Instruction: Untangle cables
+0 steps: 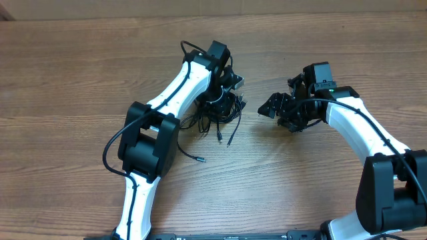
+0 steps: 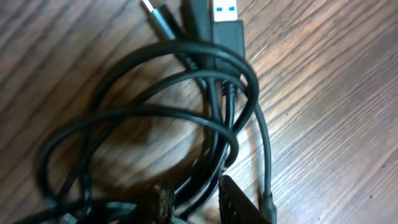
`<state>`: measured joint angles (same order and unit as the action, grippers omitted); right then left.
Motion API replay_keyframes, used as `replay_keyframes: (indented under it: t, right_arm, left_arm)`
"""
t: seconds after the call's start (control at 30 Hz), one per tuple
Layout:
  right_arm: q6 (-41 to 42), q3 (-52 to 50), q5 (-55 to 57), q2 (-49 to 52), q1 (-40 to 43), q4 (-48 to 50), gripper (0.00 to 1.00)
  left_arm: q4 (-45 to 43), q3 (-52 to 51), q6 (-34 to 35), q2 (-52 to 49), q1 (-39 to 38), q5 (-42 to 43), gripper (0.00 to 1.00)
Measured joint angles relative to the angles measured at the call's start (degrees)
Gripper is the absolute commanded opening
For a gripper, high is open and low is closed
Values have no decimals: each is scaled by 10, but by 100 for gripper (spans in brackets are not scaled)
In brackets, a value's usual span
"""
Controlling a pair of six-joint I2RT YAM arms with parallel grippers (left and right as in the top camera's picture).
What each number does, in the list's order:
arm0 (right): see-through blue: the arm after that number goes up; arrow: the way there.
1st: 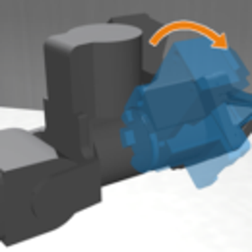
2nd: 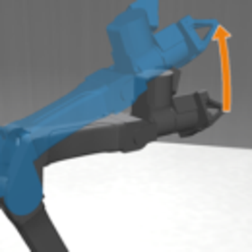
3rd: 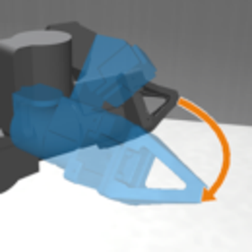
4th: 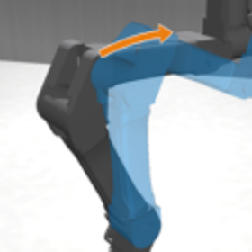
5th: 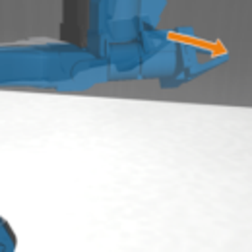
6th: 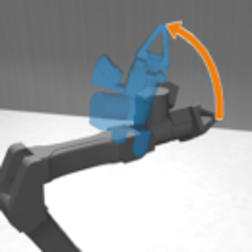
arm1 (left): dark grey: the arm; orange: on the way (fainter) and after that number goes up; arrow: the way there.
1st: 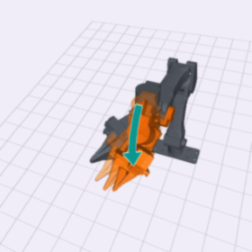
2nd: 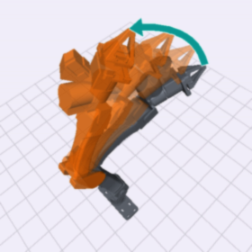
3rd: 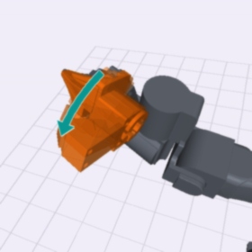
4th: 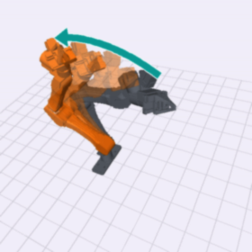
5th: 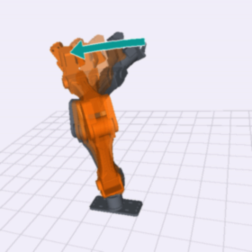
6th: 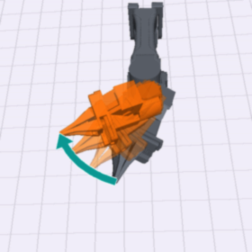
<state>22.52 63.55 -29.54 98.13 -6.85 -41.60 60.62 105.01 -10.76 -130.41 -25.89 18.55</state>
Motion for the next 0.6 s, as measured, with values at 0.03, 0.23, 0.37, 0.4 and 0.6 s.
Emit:
replay_keyframes:
  t: [0.03,0.23,0.37,0.4,0.6]
  right_arm:
    - [0,0,0,0,0,0,75]
    - [0,0,0,0,0,0,75]
    - [0,0,0,0,0,0,75]
    - [0,0,0,0,0,0,75]
    - [0,0,0,0,0,0,75]
  left_arm:
    - [-3,-2,-1,0,0,2,24]
    - [-7,-5,-2,0,0,3,24]
    - [-14,-16,-2,0,0,0,24]
    - [-17,-19,-3,0,0,-1,24]
    - [-39,-38,-15,0,0,-4,27]
